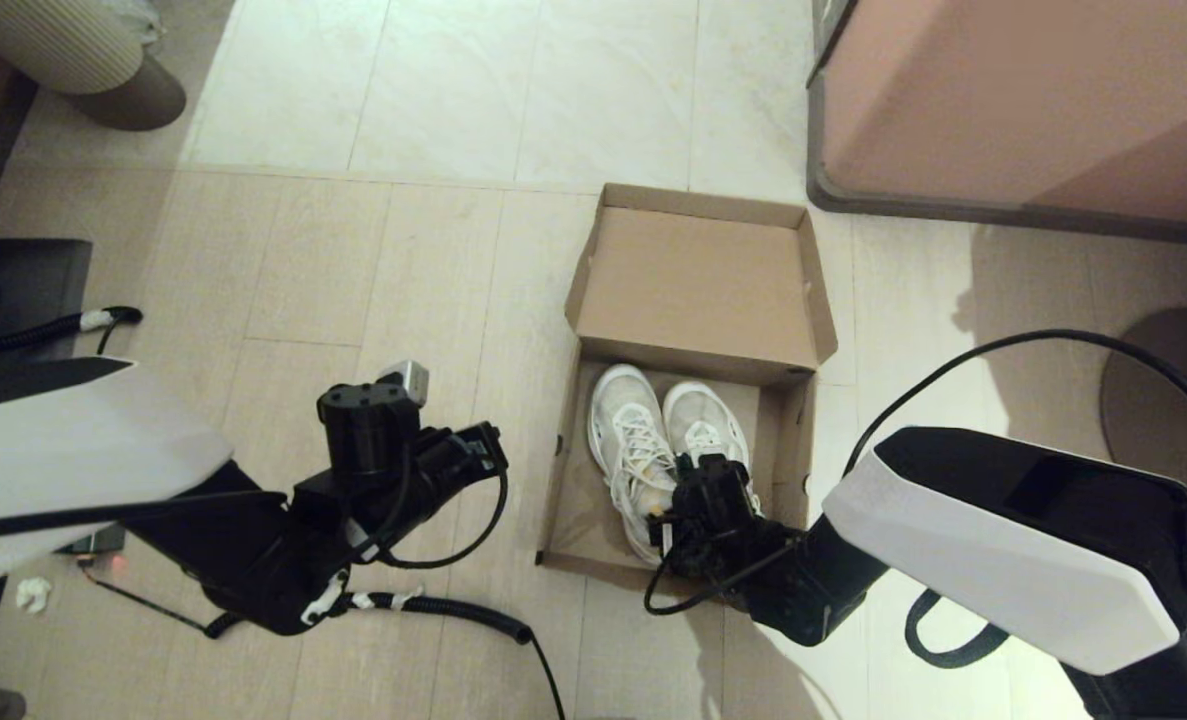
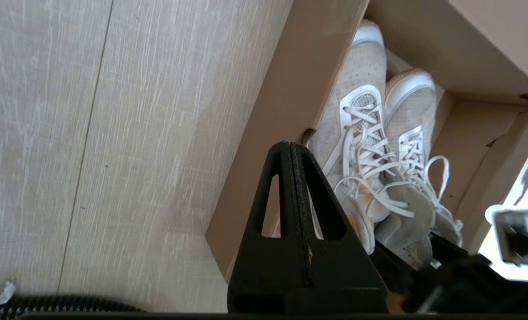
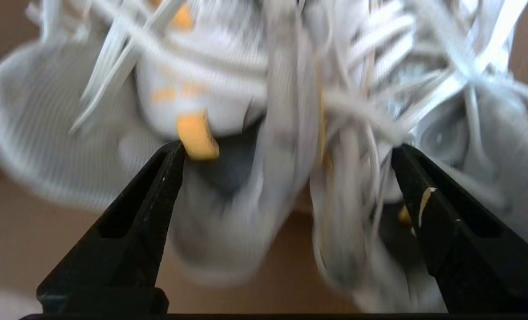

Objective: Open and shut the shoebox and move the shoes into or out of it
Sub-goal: Put the shoes out of the shoe box

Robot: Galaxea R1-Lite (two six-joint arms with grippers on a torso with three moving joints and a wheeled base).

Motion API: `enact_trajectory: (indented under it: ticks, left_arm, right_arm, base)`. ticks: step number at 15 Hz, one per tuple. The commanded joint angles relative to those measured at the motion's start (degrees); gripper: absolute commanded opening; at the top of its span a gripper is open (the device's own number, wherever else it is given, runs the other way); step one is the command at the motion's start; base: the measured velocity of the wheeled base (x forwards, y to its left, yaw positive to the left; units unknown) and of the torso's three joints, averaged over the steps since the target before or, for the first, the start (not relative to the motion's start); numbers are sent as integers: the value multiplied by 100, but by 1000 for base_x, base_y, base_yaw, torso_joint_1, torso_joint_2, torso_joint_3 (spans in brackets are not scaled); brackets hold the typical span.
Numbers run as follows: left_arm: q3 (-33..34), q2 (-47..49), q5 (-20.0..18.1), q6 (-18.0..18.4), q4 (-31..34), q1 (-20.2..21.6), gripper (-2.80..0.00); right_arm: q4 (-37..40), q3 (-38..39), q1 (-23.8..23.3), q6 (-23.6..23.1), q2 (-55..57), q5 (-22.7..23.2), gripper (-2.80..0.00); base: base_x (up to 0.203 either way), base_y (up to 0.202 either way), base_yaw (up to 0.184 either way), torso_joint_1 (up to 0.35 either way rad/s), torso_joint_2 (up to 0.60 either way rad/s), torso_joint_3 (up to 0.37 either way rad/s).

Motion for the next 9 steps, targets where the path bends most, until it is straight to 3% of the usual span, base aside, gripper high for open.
enact_trajectory:
  ticks: [1, 5, 9]
  left_arm:
    - [9, -64, 4, -16, -28, 2, -280]
    - [26, -99, 4, -25, -28, 2, -280]
    - [26, -99, 4, -42, -37, 28, -280]
  right_arm:
    - [23, -195, -34, 11, 221, -19, -280]
    - [25, -477, -34, 2, 494, -449, -280]
    - [202, -428, -24, 12, 132, -392, -280]
  base:
    - [0, 0, 0, 0, 0, 0]
    - [0, 0, 0, 0, 0, 0]
    - [0, 0, 0, 0, 0, 0]
